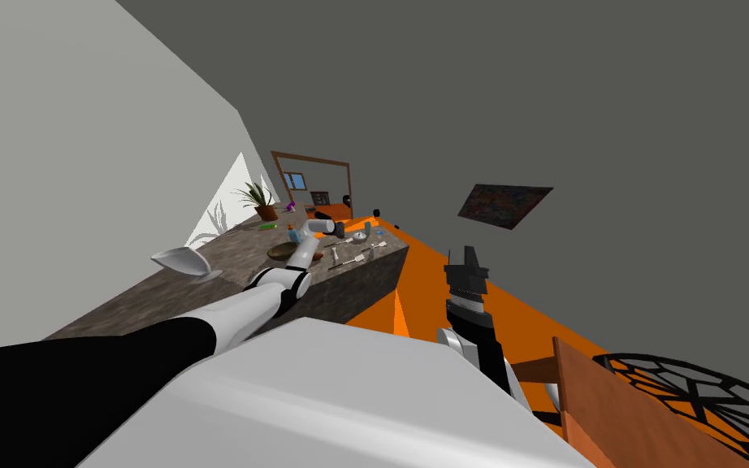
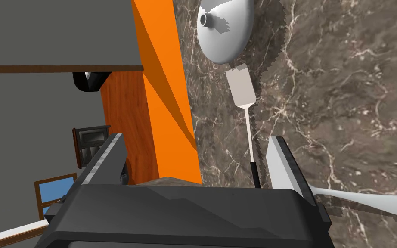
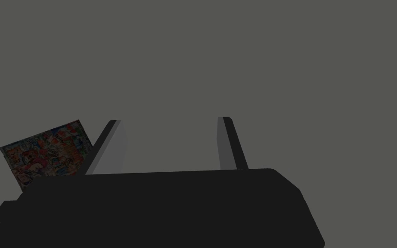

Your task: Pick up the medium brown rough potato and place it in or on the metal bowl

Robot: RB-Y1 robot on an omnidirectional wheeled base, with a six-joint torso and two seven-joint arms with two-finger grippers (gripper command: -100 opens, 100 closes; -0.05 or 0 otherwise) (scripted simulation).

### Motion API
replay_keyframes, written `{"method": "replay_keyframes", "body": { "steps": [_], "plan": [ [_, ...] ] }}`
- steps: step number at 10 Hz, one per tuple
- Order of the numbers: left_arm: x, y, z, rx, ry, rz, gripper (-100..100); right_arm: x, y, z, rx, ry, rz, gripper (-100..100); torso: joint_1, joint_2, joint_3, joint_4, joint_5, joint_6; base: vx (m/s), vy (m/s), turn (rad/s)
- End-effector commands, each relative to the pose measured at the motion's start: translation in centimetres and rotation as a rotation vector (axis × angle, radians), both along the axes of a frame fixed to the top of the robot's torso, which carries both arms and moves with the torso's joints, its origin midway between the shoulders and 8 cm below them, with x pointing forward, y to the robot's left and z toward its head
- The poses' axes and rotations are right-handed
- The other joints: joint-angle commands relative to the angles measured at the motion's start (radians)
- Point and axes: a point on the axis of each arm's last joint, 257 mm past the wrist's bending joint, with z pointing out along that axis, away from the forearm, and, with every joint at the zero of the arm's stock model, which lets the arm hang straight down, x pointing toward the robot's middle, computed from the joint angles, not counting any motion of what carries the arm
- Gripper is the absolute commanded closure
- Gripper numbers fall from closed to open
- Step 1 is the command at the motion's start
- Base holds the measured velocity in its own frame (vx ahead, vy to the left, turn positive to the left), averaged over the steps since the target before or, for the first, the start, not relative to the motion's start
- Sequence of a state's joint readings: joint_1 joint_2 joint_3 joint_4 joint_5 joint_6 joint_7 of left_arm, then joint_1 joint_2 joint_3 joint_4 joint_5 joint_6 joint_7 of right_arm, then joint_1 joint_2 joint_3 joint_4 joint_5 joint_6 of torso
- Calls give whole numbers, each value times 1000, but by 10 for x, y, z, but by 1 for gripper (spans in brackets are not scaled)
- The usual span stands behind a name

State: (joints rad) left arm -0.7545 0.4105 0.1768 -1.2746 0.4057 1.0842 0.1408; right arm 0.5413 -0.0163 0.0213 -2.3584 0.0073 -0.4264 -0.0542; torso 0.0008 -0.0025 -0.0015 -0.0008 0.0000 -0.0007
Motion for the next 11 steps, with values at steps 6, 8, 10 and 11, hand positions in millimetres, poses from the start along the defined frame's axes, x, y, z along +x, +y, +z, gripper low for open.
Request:
{"method": "replay_keyframes", "body": {
  "steps": [6,8,10,11],
  "plan": [
    [-7,-35,3,-49,79,-59,-100,0,0,0,0,0,0,0,0,1,1,0,0,0,26,13,-87],
    [-7,-35,3,-49,79,-59,-100,0,0,0,0,0,0,0,-1,2,1,0,0,-1,0,0,0],
    [-7,-35,3,-49,79,-59,-100,0,0,0,0,0,0,0,-1,3,2,1,0,-1,-2,-1,6],
    [-7,-35,3,-49,79,-59,-100,0,0,0,0,0,0,0,-1,3,2,1,0,-1,4,2,-14]
  ]
}}
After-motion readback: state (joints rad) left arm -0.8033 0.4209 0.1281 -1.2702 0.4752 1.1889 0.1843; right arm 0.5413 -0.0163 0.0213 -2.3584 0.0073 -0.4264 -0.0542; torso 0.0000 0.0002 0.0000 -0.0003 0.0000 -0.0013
